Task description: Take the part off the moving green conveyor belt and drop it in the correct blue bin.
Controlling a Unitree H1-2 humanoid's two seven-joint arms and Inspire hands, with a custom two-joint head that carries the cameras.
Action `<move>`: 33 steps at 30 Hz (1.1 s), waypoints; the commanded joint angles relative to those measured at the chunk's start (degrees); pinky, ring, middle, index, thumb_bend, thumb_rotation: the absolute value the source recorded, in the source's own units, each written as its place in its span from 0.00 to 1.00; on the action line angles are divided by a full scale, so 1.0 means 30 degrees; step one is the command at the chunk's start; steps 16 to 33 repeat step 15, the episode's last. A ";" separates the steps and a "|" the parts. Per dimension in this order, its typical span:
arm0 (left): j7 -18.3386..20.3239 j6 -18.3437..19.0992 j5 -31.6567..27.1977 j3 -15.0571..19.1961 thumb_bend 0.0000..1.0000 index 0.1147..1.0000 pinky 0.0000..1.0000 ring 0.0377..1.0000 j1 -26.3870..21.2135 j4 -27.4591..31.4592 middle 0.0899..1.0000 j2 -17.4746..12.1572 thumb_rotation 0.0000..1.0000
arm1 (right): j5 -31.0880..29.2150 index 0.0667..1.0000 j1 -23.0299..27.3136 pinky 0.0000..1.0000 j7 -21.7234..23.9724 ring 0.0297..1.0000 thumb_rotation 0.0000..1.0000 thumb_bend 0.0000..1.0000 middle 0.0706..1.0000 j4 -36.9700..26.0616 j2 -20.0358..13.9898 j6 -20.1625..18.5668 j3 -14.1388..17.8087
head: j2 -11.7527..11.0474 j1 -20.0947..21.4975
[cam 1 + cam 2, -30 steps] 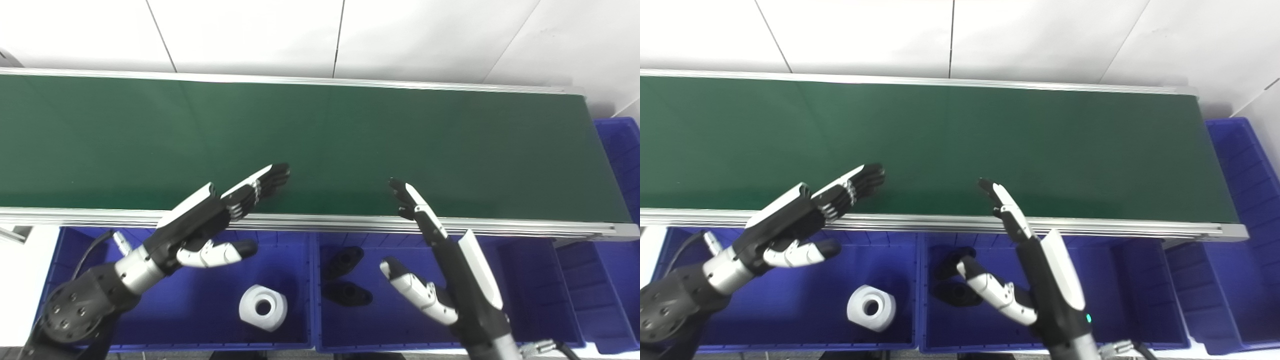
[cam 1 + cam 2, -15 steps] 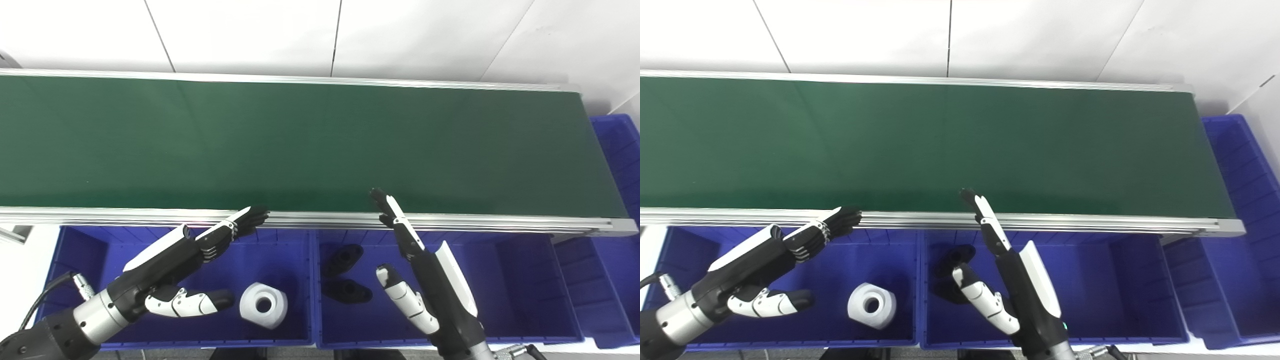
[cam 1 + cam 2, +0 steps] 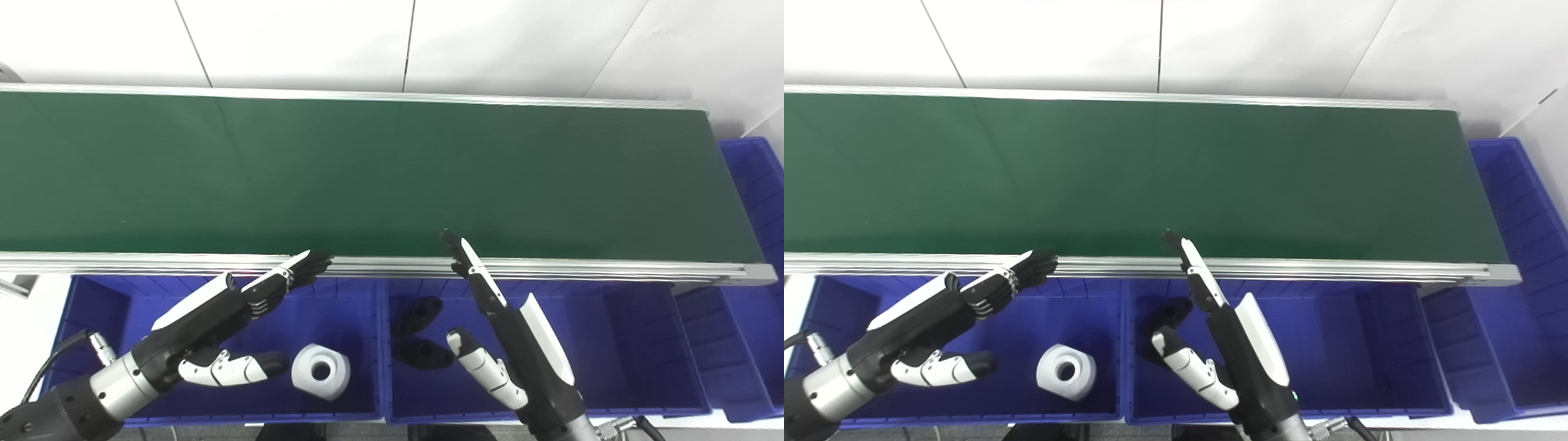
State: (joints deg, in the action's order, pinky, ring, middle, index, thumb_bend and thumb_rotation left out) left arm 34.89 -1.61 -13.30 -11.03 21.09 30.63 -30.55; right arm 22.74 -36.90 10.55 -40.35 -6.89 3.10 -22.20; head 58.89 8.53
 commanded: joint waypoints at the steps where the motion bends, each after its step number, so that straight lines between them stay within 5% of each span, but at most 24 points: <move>1: -0.0242 -0.0095 -0.0179 0.0071 0.44 1.00 1.00 1.00 -0.0095 0.0664 1.00 -0.0068 0.61 | -0.0028 1.00 -0.0193 0.96 0.0072 1.00 1.00 0.49 1.00 -0.0799 0.0014 0.0032 -0.0091 | 0.0057 -0.0083; 33: -0.0260 0.0100 -0.0381 0.0007 0.42 1.00 1.00 1.00 -0.0481 0.0659 1.00 -0.0108 0.61 | -0.0632 1.00 -0.0376 0.89 0.0536 0.97 0.96 0.44 1.00 -0.1173 -0.0384 -0.0037 -0.0012 | 0.0214 0.0054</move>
